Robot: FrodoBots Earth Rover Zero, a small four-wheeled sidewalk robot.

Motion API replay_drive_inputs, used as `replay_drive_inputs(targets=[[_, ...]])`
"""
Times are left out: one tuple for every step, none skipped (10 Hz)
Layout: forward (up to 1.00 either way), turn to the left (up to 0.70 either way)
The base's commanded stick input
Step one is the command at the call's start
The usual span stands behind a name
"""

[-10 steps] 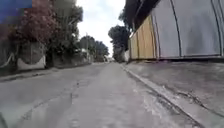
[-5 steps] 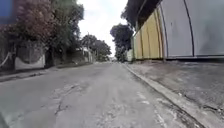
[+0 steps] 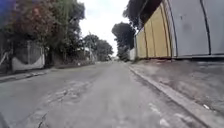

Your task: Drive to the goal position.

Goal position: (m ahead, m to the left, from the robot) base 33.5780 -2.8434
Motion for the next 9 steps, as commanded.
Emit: replay_drive_inputs(targets=[[1.00, 0.00], [1.00, 0.00], [1.00, 0.00], [1.00, 0.00], [1.00, 0.00], [1.00, 0.00], [1.00, 0.00], [1.00, 0.00], [1.00, 0.00]])
